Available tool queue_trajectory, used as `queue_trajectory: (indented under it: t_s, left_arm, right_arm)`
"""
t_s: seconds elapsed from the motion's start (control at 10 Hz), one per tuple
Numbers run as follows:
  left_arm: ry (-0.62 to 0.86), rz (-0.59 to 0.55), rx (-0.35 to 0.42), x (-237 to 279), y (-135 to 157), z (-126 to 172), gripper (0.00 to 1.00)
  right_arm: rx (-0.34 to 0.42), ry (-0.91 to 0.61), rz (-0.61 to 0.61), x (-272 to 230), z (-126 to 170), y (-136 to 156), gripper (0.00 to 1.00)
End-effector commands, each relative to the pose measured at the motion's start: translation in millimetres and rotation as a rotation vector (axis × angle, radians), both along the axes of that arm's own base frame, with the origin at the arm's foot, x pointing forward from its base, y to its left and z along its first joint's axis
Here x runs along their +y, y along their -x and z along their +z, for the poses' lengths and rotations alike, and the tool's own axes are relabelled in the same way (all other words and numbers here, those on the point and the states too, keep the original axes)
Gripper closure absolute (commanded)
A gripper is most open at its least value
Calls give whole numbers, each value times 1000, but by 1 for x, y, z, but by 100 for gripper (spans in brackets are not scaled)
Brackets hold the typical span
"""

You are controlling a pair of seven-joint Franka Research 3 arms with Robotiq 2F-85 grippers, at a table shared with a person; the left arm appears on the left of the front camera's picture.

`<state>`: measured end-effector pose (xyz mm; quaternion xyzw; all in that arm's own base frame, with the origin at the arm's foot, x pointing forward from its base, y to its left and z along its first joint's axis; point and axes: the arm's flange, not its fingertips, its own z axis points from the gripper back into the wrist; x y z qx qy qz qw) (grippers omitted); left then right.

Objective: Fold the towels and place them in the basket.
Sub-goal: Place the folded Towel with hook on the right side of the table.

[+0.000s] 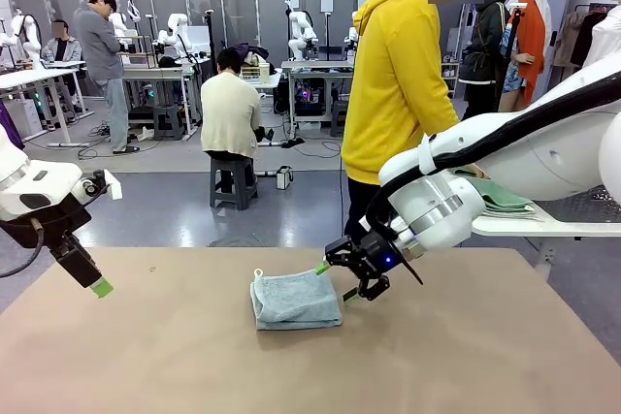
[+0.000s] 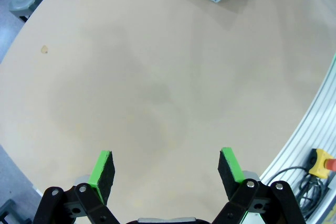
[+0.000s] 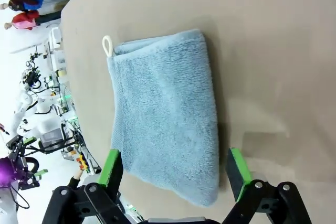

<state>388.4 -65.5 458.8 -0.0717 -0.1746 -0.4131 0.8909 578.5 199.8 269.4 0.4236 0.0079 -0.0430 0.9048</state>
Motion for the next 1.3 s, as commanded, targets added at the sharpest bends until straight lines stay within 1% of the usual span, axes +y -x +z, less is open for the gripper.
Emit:
queue_trajectory:
  t_s: [0.0, 0.3, 0.6, 0.7, 0.8, 0.9, 1.0, 1.2]
  left_arm:
    - [-11, 18, -5, -2, -4, 2, 0]
    - [-11, 18, -5, -2, -4, 2, 0]
    - [-11, 18, -5, -2, -4, 2, 0]
    - [-11, 18, -5, -2, -4, 2, 0]
    - [-11, 18, -5, -2, -4, 2, 0]
    - [-11, 18, -5, -2, -4, 2, 0]
    - [-11, 18, -5, -2, -4, 2, 0]
    - [-11, 18, -5, -2, -4, 2, 0]
  right_arm:
    - [3, -40, -23, 3, -6, -8, 0]
    - [34, -103, -29, 9, -14, -9, 0]
    - [68, -105, -17, 23, -24, -10, 0]
    - [66, -109, -16, 26, -24, -9, 34]
    - [60, -106, -12, 27, -25, -9, 59]
    - [57, -108, -13, 28, -25, -9, 93]
    - [56, -110, -14, 28, -26, -9, 100]
    - [50, -99, -14, 28, -25, -6, 100]
